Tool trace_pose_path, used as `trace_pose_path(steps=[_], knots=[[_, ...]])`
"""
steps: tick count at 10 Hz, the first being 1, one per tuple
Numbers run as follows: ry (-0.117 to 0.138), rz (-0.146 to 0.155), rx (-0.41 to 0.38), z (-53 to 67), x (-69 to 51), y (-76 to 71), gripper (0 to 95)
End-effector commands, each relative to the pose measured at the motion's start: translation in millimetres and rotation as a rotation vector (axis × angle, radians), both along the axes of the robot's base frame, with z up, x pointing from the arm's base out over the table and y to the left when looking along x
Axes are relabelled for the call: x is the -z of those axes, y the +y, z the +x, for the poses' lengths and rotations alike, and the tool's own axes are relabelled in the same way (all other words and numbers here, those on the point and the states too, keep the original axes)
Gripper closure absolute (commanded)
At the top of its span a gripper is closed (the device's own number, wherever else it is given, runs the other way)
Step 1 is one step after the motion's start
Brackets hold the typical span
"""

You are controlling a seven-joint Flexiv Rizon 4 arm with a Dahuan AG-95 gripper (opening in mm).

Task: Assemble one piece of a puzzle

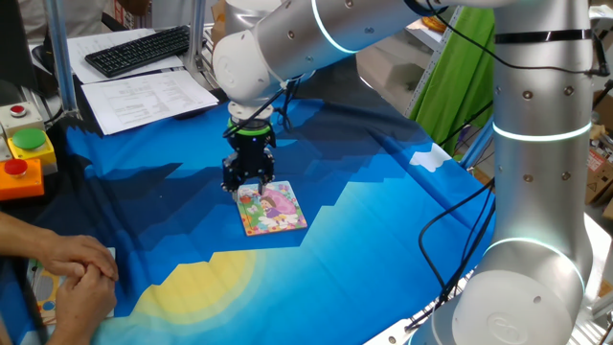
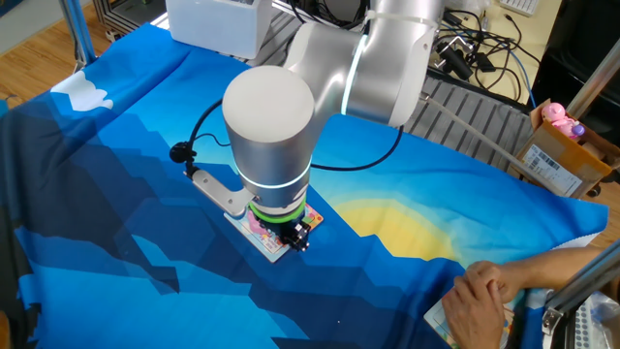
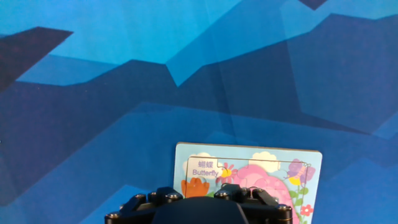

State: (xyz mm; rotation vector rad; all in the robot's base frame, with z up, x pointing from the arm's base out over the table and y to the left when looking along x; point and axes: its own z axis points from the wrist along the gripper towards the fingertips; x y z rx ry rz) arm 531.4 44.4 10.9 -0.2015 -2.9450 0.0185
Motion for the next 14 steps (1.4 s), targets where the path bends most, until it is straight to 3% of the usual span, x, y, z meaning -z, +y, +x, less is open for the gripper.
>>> trace_pose_path(steps=[1, 5, 9, 11, 13, 14], knots=[[-0.001, -0.003, 0.0, 0.0, -1.6, -0.5, 95.0], [-0.005, 0.0, -0.001, 6.2, -3.6, -0.9, 95.0], [-0.018, -0.002, 0.01, 8.5, 6.0, 0.2, 95.0], [-0.014, -0.001, 0.009, 8.3, 6.4, 0.3, 95.0], [0.003, -0.002, -0.01, 6.8, -2.3, -2.2, 95.0], [0.009, -0.005, -0.018, 5.2, -8.8, -4.5, 76.0]])
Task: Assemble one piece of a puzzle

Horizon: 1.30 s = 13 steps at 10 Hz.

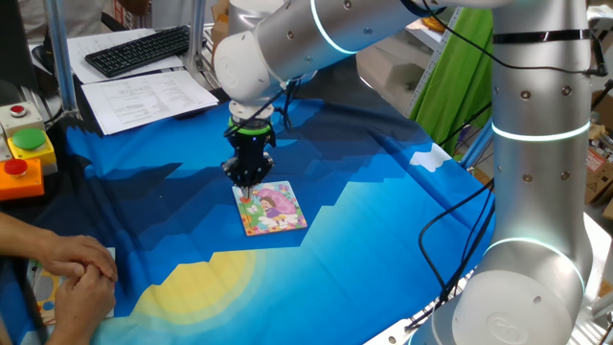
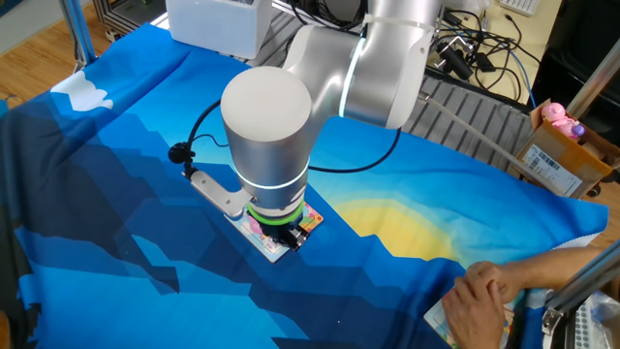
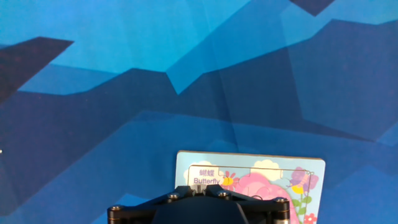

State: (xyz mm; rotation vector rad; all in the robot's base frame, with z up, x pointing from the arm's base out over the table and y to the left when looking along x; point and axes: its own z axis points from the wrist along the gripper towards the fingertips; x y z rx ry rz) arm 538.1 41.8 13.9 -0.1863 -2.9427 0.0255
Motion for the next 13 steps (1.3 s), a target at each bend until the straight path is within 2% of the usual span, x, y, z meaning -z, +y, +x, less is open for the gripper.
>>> trace_pose_path(steps=[1, 3, 5, 6, 7, 8, 10, 11, 13], knots=[[0.0, -0.003, -0.004, -2.6, -9.4, -3.3, 38.0], [-0.007, -0.001, -0.003, -2.0, -14.5, -5.2, 38.0], [-0.008, 0.001, -0.005, -1.9, -25.2, -10.5, 38.0], [-0.004, 0.005, -0.005, -0.3, -34.4, -15.6, 38.0], [-0.002, 0.018, -0.006, 0.8, -45.4, -24.1, 76.0], [-0.002, 0.018, -0.008, 3.1, -52.6, -31.4, 95.0], [0.021, 0.021, -0.022, 6.2, -65.6, -50.1, 95.0], [0.025, 0.022, -0.022, 5.2, -71.1, -59.5, 95.0], [0.028, 0.014, -0.008, 1.2, -78.8, -66.6, 95.0]])
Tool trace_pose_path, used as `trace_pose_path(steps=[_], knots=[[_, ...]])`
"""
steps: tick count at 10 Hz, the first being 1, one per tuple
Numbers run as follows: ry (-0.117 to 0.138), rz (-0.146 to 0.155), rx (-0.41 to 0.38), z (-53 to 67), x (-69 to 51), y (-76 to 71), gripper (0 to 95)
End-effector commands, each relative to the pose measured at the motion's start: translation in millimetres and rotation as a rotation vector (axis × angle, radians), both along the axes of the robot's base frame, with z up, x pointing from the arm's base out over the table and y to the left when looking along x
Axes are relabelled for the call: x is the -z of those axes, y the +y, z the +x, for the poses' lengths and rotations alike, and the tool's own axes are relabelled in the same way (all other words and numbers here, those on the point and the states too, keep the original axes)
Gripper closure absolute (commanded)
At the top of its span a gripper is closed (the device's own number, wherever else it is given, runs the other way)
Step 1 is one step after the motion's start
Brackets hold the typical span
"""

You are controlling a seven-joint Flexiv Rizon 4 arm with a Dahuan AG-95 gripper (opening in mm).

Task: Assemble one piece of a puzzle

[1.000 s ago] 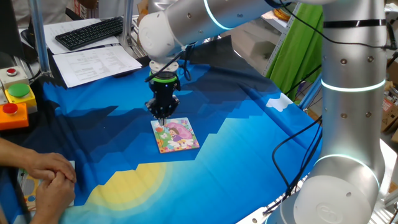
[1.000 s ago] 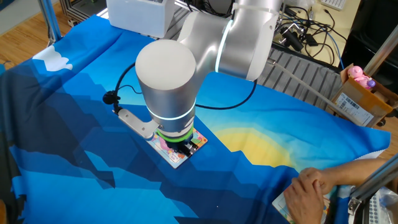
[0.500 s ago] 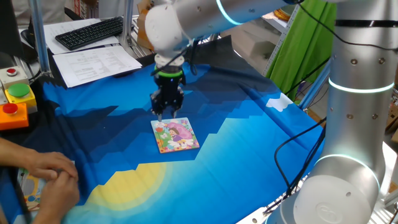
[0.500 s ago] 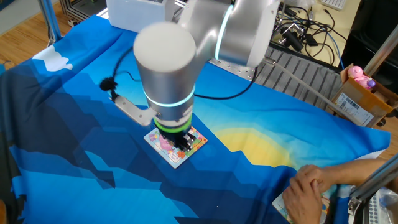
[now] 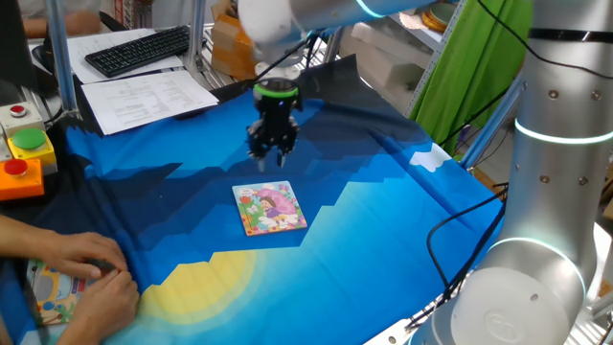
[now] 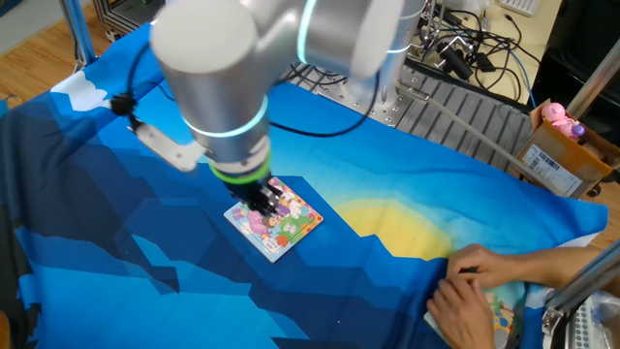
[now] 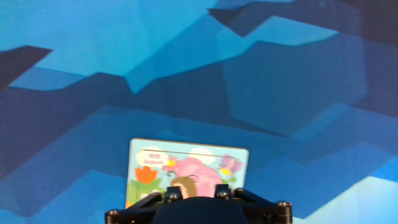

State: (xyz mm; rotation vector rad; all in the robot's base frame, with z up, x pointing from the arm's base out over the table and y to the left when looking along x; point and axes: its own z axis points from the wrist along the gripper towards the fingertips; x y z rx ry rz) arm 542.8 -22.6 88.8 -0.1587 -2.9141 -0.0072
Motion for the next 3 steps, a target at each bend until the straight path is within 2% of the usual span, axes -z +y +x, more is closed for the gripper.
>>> trace_pose_path(steps=[1, 3], knots=[[0.009, -0.01, 0.012, -5.9, -6.3, -4.5, 95.0], [0.014, -0.012, 0.019, -6.4, -6.5, -7.5, 95.0]])
